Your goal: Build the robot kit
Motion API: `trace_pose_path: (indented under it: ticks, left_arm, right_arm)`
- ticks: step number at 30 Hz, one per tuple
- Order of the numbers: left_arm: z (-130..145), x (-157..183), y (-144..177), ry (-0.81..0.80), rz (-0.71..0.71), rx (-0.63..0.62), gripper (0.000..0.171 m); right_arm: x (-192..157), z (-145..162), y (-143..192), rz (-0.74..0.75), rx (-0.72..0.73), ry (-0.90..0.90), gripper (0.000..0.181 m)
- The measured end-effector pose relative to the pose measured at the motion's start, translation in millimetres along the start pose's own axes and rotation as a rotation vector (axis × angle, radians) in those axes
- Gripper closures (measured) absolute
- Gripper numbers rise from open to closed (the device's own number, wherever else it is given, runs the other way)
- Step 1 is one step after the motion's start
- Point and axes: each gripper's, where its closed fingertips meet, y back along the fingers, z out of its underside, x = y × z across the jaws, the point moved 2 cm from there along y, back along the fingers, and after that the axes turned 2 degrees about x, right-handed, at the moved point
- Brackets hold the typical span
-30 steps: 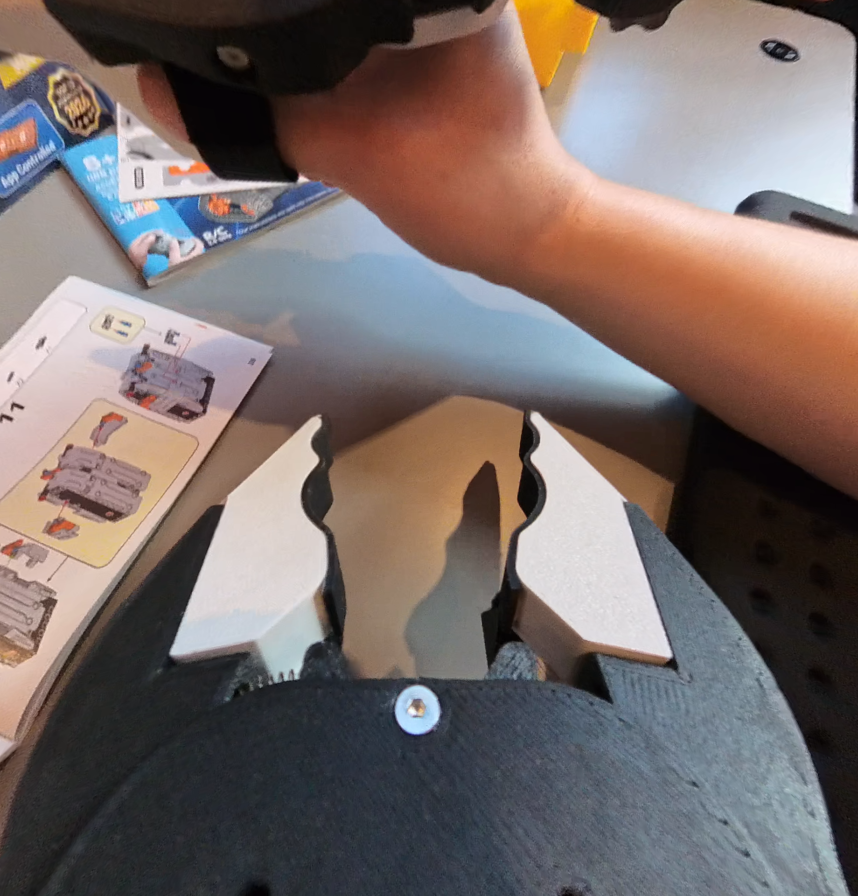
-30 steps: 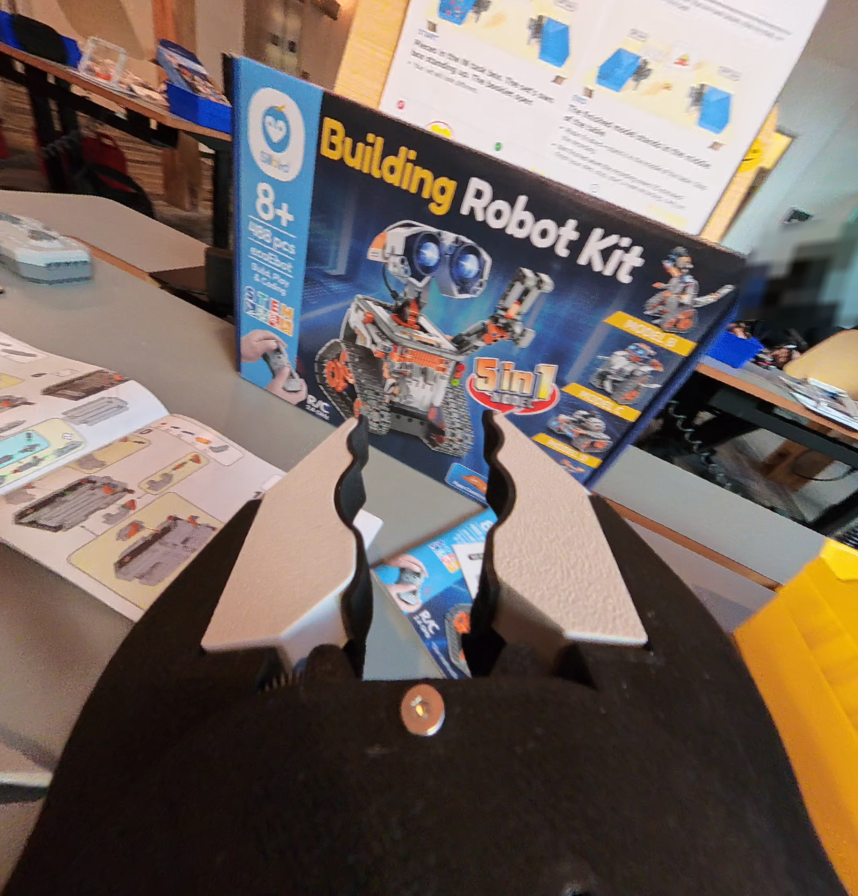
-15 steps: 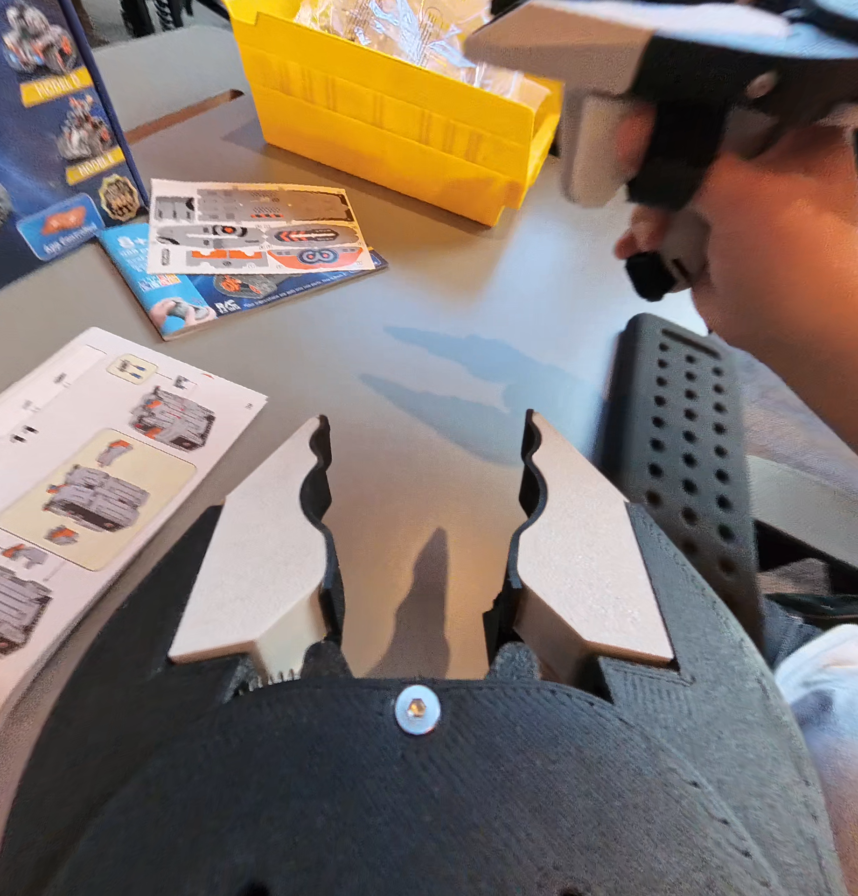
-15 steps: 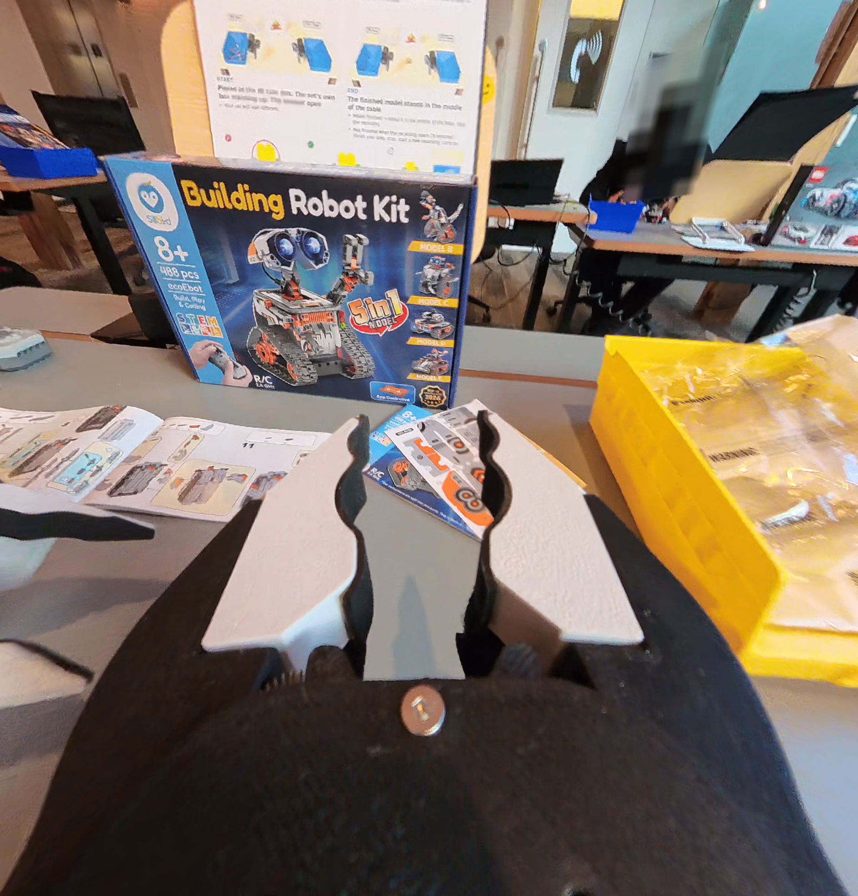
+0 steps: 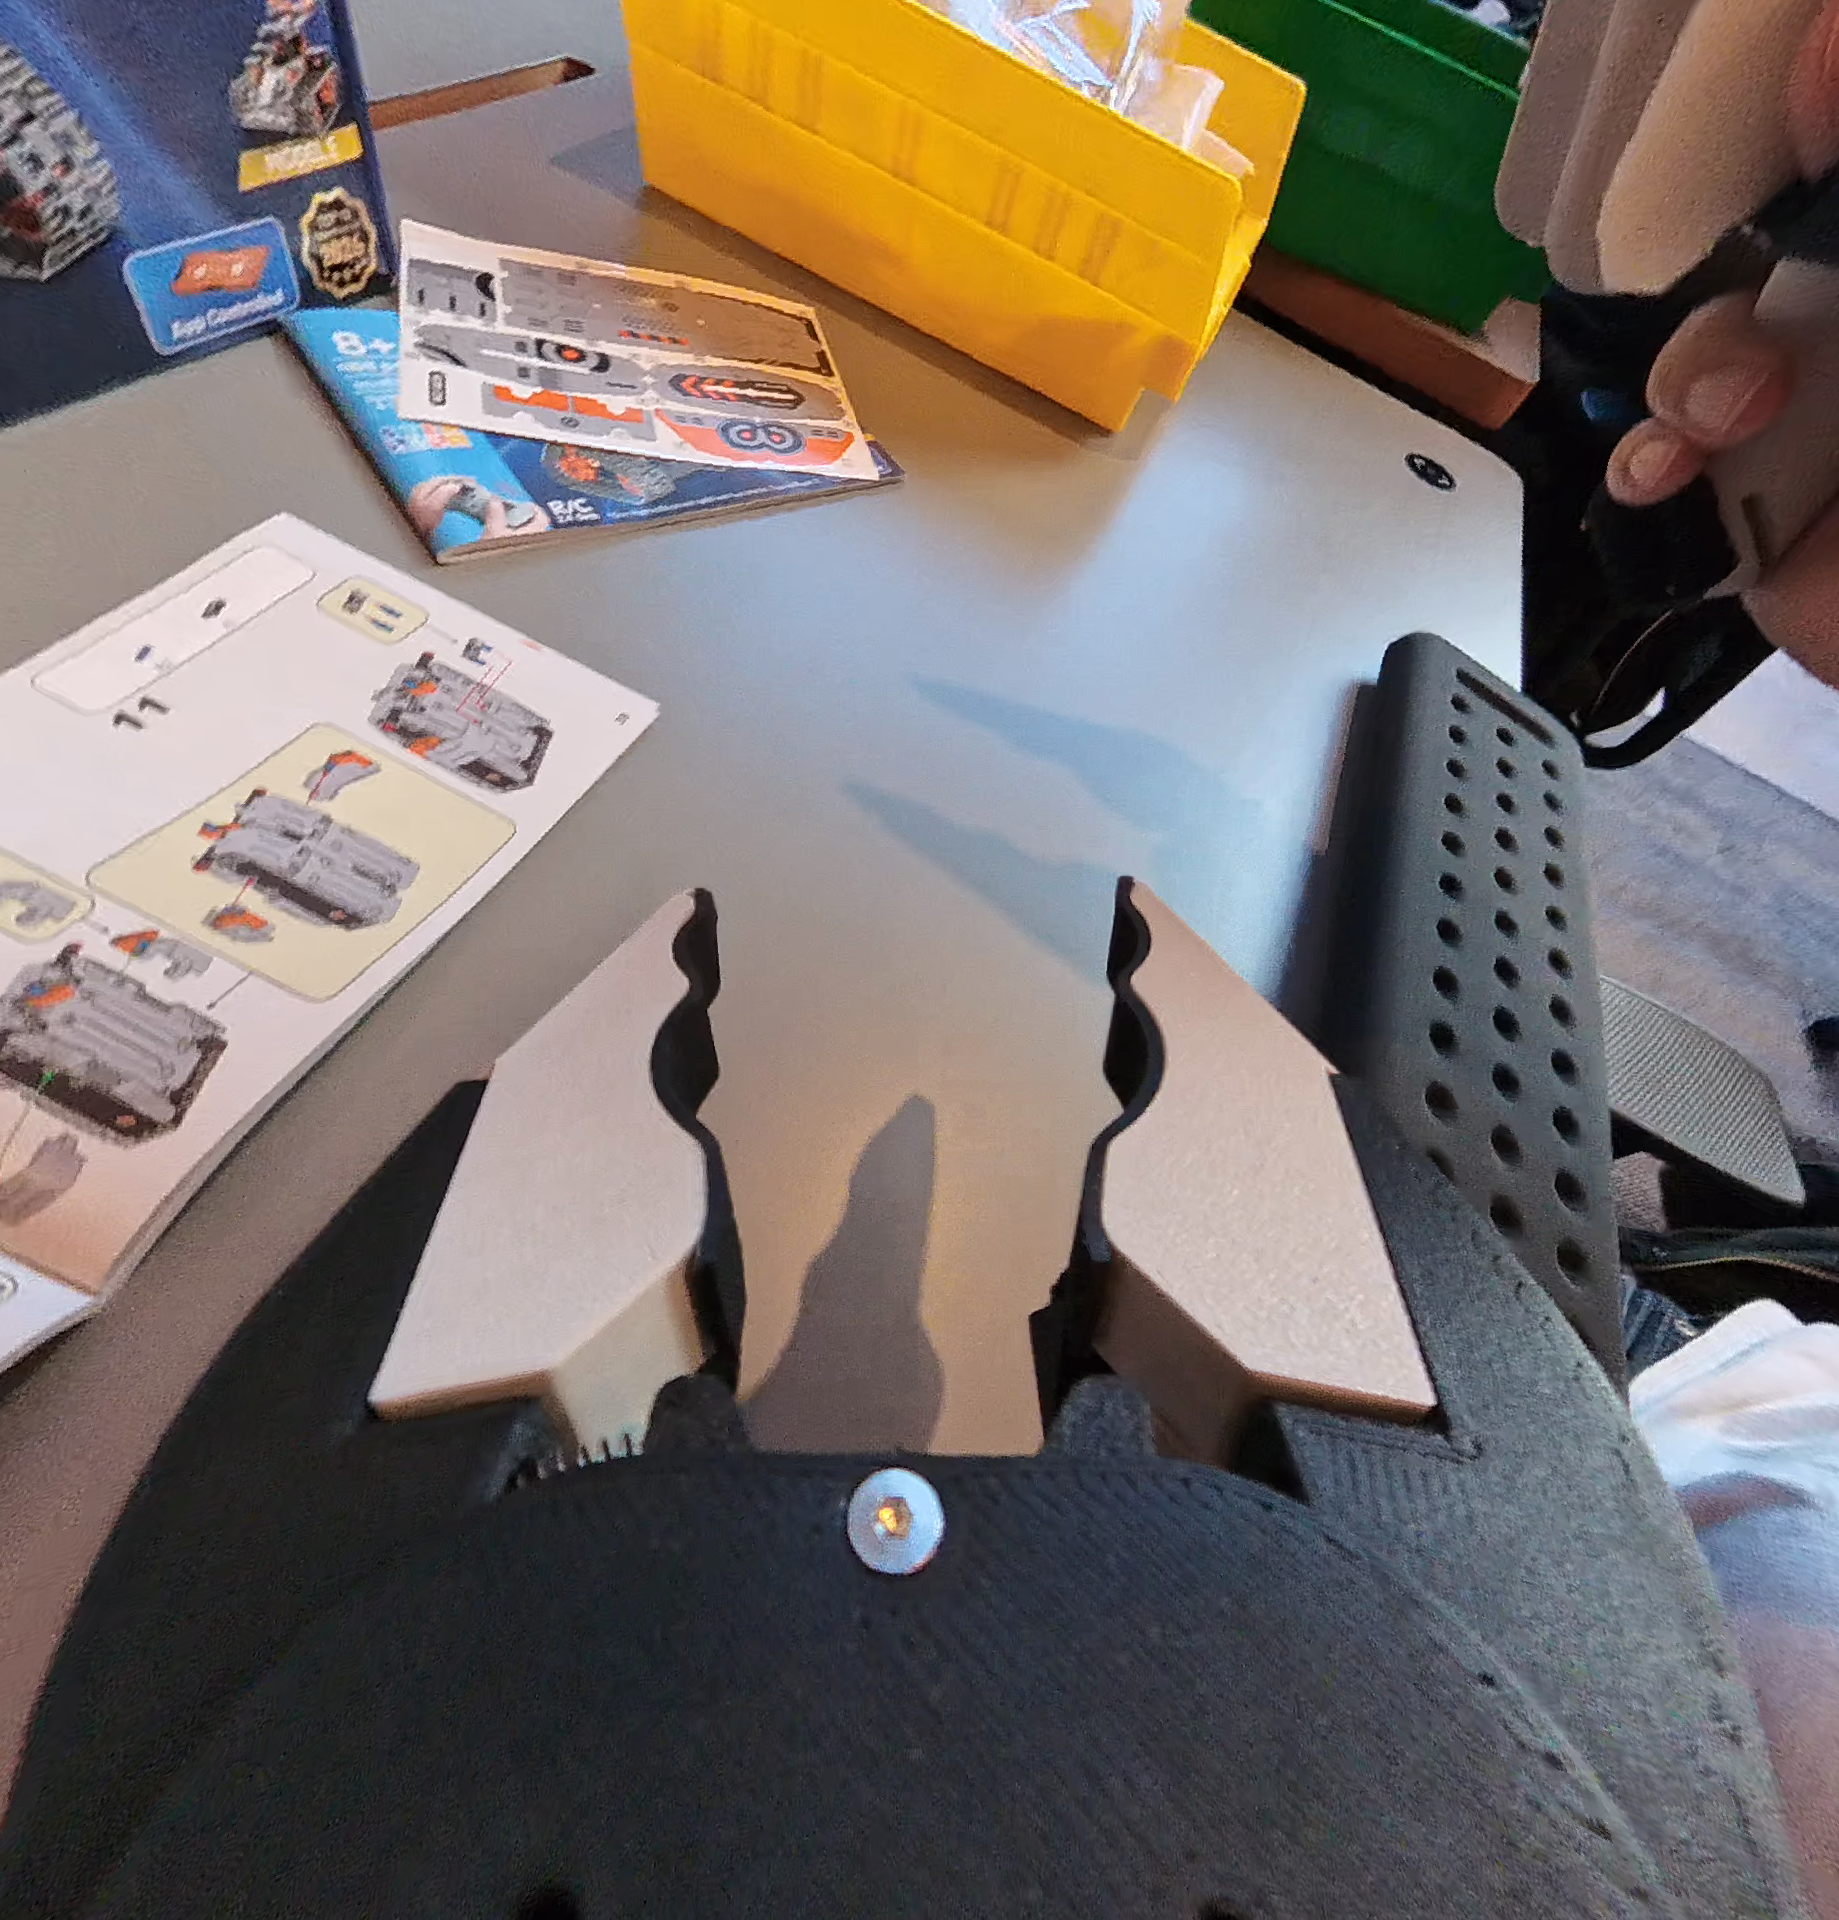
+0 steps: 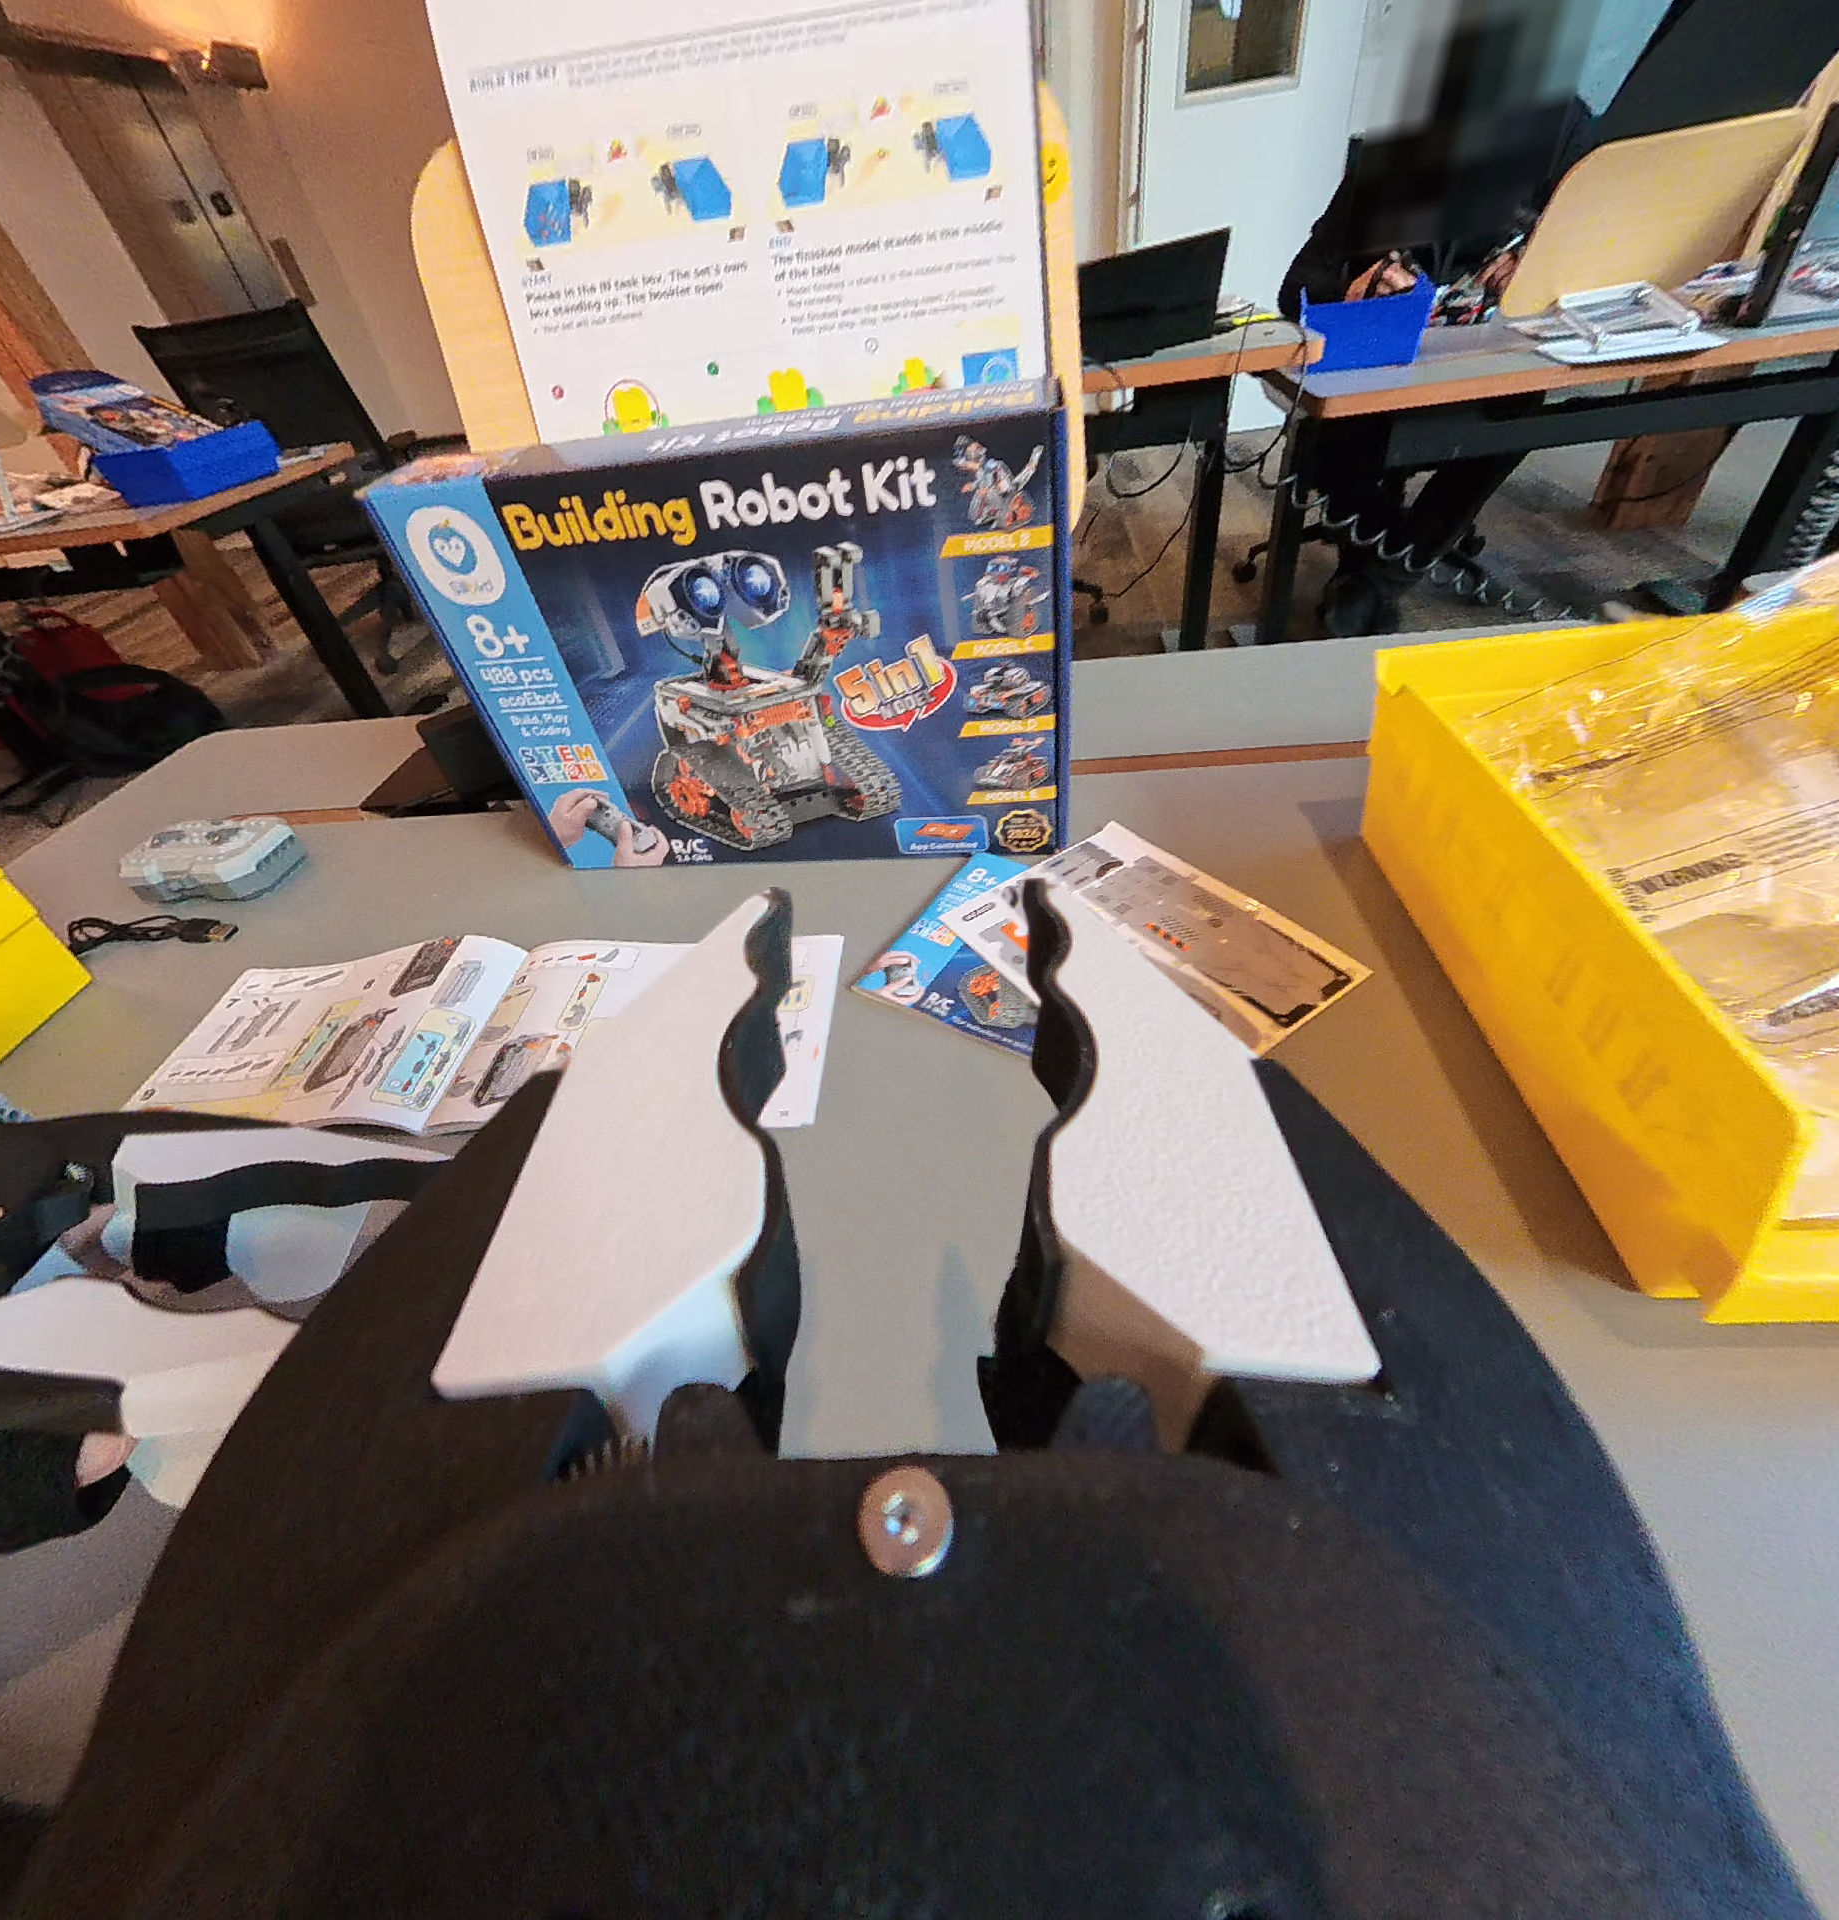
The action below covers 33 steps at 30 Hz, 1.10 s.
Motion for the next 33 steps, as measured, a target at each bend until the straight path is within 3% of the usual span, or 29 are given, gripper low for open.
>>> trace_pose_path:
  ticks: [11, 19, 23, 28, 33]
  left_arm:
    - [12.0, 4.0, -15.4, -0.109, -0.038, -0.019, 0.096]
    - [29.8, -2.3, -27.4, -0.131, -0.069, -0.094, 0.092]
    - [26.8, 2.2, -27.4, -0.100, -0.041, -0.070, 0.093]
    - [39.4, 16.3, -36.1, -0.229, -0.041, -0.144, 0.096]
    - [58.2, 31.8, -47.4, -0.226, 0.031, -0.241, 0.095]
  right_arm:
    - [-24.3, 37.5, -3.5, -0.097, -0.055, 0.200, 0.137]
    - [-23.0, 59.7, -16.1, -0.202, -0.062, 0.308, 0.137]
    - [-16.5, 73.7, -36.9, -0.262, -0.066, 0.322, 0.137]
    - [-3.6, 84.6, -80.8, -0.342, -0.099, 0.354, 0.136]
    - [-6.4, 66.1, -134.1, -0.423, -0.055, 0.429, 0.136]
